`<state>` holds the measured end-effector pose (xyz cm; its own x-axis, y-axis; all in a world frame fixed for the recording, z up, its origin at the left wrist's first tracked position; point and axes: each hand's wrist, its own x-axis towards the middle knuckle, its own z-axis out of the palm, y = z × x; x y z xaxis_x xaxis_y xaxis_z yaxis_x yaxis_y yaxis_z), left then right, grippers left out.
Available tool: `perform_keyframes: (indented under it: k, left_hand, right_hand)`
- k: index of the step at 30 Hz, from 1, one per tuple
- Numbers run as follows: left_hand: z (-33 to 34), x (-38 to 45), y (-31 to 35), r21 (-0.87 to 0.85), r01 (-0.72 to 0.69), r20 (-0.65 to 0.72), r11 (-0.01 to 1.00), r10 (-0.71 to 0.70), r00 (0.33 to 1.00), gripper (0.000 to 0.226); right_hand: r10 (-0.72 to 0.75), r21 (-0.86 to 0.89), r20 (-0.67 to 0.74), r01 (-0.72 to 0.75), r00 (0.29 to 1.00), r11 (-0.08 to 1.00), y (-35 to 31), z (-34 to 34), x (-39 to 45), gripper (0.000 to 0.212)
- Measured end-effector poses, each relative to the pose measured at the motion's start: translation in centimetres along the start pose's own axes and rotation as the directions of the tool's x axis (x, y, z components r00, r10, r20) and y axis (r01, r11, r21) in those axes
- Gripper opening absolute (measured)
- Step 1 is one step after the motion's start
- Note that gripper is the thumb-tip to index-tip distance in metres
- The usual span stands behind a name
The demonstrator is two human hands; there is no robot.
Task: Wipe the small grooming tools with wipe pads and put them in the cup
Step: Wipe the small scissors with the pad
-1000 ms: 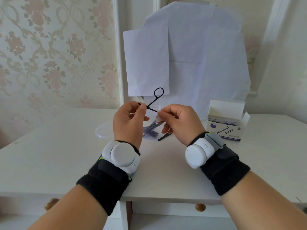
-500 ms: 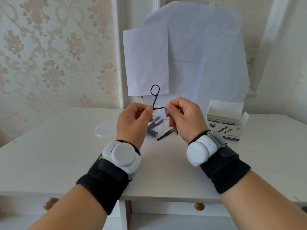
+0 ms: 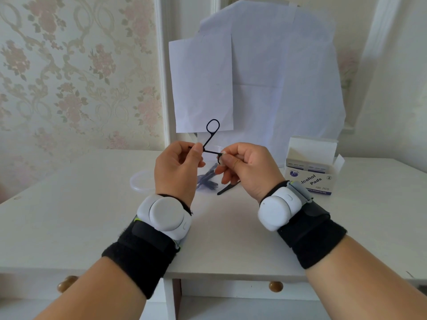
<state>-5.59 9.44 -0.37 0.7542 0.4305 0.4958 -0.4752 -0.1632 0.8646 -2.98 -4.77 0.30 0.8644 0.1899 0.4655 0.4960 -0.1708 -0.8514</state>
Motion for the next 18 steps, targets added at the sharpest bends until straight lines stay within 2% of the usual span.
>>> perform_keyframes:
  k: [7, 12, 18]
  left_hand:
    - [0.03, -0.05, 0.07, -0.001, 0.010, 0.008, 1.000, -0.010, 1.000, 0.015]
    - [0.05, -0.01, 0.01, -0.008, 0.013, 0.003, 1.000, -0.013, 1.000, 0.014]
    - [0.15, -0.04, -0.03, 0.013, 0.021, 0.051, 1.000, -0.022, 0.998, 0.015]
  right_hand:
    - [0.000, -0.069, -0.037, -0.003, 0.999, 0.998, 0.10, -0.18, 0.05, 0.013]
    - [0.014, -0.083, -0.071, -0.020, 0.997, 0.996, -0.05, -0.23, -0.05, 0.021]
    - [0.024, 0.066, -0.145, -0.014, 0.989, 0.998, 0.09, -0.49, 0.13, 0.020]
